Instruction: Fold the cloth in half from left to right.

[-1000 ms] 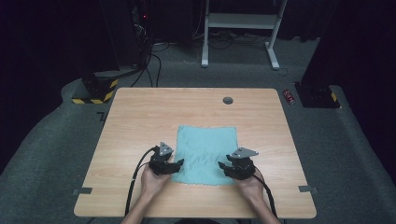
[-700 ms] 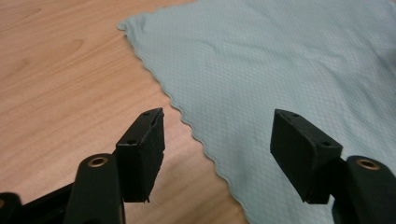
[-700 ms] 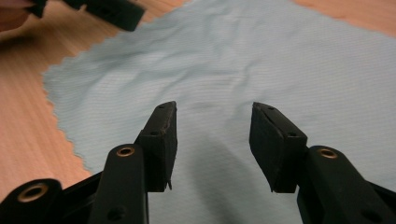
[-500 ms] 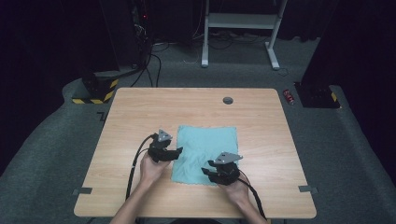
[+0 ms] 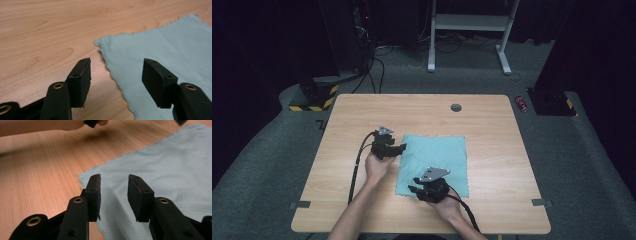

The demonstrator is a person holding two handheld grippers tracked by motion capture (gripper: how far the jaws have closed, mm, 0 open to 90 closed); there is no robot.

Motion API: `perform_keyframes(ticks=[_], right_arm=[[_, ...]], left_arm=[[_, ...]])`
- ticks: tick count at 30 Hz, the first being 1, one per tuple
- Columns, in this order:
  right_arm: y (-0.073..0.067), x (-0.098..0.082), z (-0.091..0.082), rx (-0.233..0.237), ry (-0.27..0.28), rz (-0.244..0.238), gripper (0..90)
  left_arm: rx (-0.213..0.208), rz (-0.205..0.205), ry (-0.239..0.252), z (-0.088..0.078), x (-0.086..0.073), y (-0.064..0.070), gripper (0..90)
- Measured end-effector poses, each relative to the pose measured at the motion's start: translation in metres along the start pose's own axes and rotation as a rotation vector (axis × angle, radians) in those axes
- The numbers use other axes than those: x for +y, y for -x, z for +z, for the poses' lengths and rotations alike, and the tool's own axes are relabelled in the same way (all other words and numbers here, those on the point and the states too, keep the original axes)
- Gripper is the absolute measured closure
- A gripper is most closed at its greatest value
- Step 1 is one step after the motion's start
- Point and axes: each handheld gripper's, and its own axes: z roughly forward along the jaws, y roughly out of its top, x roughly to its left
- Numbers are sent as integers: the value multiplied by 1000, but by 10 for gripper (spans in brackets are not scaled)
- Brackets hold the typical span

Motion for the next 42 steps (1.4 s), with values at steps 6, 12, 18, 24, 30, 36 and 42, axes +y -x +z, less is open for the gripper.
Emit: perform_keyframes(ticks=[6, 12, 18, 24, 30, 36, 42], right_arm=[[-8, 4, 10, 19, -15, -14, 646], [-17, 7, 16, 43, -21, -36, 649], [-26, 13, 27, 48, -33, -63, 649], [-34, 17, 38, 42, -40, -76, 648], [-39, 19, 45, 19, -76, -122, 676], [-44, 18, 46, -23, -93, -134, 759], [-46, 19, 46, -54, -99, -144, 834]], left_arm=[[7, -2, -42, 10, 11, -4, 420], [8, -1, -59, 22, 23, 1, 420], [29, -3, -94, 38, 27, 0, 421], [49, -18, -96, 45, 29, -3, 444], [66, 8, -101, 45, 28, -2, 505], [95, 46, -123, 49, 33, 2, 568], [108, 48, -119, 53, 35, 7, 716]])
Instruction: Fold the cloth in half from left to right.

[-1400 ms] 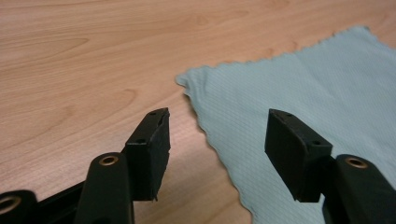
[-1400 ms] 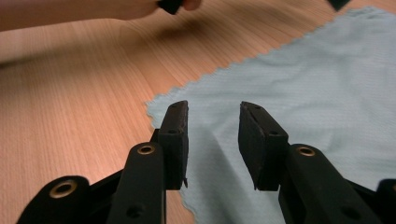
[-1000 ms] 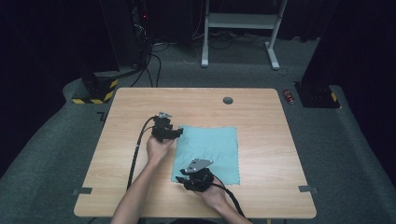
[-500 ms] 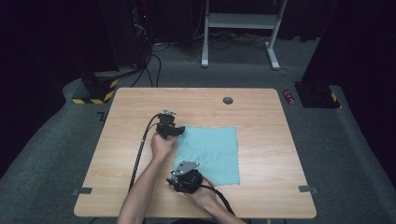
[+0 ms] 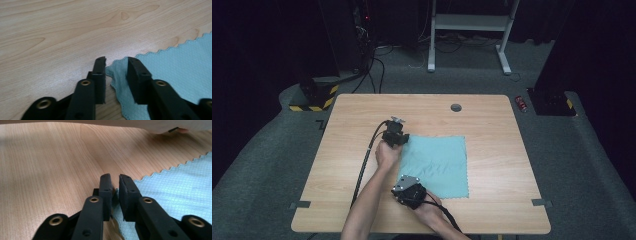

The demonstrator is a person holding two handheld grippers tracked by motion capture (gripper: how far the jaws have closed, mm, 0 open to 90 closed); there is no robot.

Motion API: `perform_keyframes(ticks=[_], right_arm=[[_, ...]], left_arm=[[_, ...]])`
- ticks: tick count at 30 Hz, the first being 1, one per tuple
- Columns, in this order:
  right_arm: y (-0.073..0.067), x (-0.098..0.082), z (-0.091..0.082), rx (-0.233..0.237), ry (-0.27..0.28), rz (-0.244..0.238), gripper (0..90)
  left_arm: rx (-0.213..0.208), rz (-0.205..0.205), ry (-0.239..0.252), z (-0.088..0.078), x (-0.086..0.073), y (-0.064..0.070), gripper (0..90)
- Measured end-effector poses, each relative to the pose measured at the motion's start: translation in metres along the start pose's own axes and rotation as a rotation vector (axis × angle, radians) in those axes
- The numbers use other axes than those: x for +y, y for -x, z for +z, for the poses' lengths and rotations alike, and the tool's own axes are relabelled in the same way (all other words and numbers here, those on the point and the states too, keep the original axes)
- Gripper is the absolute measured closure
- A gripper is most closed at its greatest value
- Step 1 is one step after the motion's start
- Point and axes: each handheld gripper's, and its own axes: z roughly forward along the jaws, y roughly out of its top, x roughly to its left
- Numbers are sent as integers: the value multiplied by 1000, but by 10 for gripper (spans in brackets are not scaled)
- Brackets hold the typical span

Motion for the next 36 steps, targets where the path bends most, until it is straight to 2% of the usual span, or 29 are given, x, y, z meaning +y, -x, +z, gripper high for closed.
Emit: perform_keyframes(ticks=[1, 4, 8, 12, 16, 22, 26, 36], right_arm=[[0, 0, 0, 0, 0, 0, 834], [-2, 1, 0, -24, -6, -20, 879], [-1, -1, 0, -24, 7, -20, 899], [-3, -2, -2, -27, 17, -23, 900], [-4, -2, -7, -23, 31, -13, 900], [-5, 3, -13, -28, 55, -13, 900], [-7, 6, -16, -27, 59, -27, 900], [-9, 16, -16, -6, 78, -21, 900]], left_arm=[[0, -4, -1, 0, 1, 1, 716], [0, 10, -9, 1, 2, 3, 806], [-22, -12, -15, 0, 2, 0, 888], [-46, -30, 5, -5, 2, -4, 896], [-57, -21, 22, -14, 5, -7, 898], [-80, -38, 26, -16, 5, -12, 898], [-84, -32, 32, -19, 5, -15, 899], [-84, -32, 29, -29, 3, -29, 899]])
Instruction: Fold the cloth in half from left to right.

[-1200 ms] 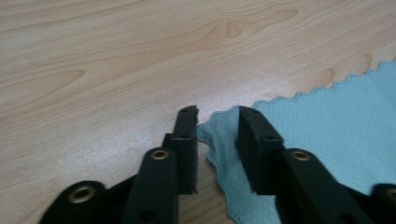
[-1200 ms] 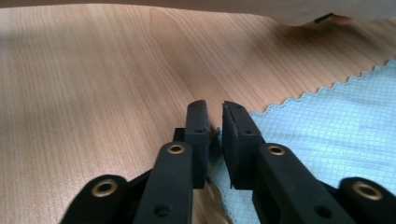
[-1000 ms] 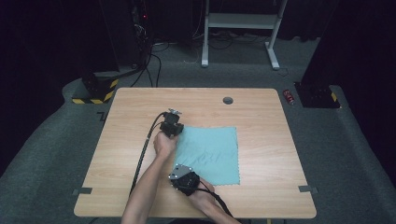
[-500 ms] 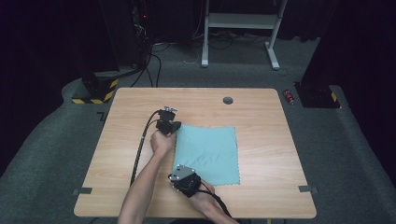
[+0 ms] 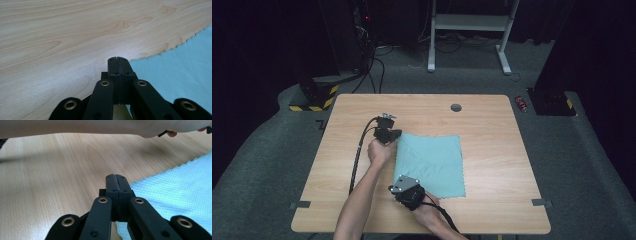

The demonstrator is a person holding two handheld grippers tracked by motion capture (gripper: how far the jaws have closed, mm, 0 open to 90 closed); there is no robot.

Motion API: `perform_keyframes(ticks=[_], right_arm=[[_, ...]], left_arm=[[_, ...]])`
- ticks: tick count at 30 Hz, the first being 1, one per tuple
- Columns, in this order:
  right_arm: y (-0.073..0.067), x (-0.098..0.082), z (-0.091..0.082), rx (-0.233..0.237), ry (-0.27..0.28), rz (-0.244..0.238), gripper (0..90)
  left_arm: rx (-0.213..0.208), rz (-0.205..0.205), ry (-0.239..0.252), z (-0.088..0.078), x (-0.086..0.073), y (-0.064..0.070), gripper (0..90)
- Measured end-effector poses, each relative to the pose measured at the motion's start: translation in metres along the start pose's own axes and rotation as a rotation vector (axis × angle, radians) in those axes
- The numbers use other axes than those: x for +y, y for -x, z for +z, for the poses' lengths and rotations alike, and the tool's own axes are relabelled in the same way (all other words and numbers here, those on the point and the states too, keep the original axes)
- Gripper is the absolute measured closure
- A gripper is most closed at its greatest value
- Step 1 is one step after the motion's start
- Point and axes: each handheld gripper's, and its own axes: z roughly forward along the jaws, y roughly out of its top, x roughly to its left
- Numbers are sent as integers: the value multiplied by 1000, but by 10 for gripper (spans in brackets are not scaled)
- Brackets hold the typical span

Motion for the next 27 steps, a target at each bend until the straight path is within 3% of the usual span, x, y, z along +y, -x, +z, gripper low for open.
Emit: perform_keyframes(ticks=[21, 27], right_arm=[[-11, 29, 2, 115, 80, 13, 900], [-2, 16, -8, 101, 91, 63, 900]], left_arm=[[29, -33, 29, -48, -11, -35, 900], [24, -35, 33, -41, -10, -29, 900]])
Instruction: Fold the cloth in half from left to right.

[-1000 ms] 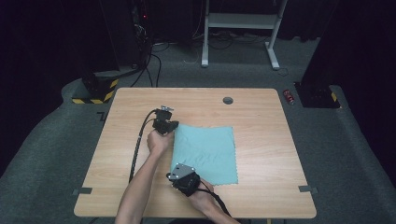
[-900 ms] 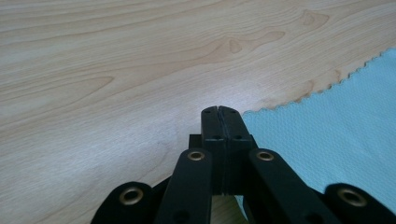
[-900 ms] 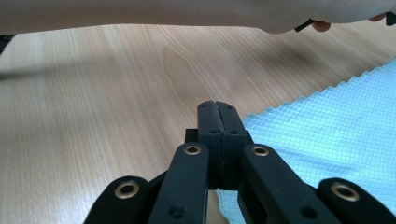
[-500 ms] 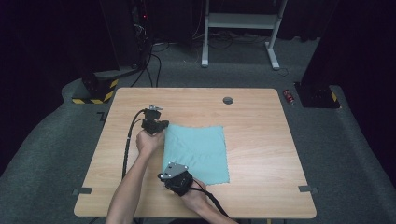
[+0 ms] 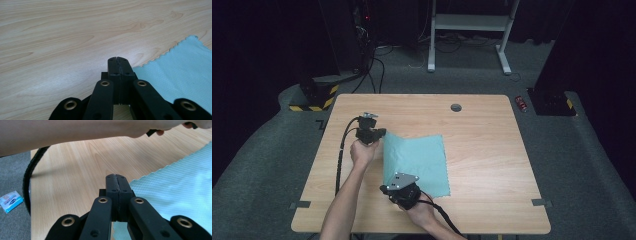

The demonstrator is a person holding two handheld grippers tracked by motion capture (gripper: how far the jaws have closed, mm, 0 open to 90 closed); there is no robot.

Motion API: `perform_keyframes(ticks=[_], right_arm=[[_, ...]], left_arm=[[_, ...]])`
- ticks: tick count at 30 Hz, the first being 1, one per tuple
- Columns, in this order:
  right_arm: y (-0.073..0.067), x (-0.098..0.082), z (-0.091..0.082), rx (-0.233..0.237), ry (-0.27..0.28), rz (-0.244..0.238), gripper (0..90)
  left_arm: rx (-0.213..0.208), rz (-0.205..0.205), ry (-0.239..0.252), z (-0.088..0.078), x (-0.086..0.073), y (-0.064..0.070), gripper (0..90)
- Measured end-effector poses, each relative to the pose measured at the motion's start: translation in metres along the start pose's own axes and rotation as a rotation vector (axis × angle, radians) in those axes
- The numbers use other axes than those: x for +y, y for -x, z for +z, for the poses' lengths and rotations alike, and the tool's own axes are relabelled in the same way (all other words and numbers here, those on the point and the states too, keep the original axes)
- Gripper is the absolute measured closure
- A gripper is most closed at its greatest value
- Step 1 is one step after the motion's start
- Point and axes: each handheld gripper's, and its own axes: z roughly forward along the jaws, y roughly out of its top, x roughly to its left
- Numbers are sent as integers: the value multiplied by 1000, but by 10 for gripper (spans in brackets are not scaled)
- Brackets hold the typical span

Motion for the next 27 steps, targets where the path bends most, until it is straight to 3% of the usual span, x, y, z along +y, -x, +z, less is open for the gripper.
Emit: perform_keyframes(ticks=[9, 15, 27], right_arm=[[12, -26, -14, -39, -19, 58, 900], [13, -34, -22, -83, -34, 37, 900], [27, -57, -41, -146, -62, 68, 900]], left_arm=[[-18, 33, -9, 18, 2, 18, 900], [-30, 47, -18, 28, 3, 28, 900], [-47, 59, -19, 42, 7, 45, 900]])
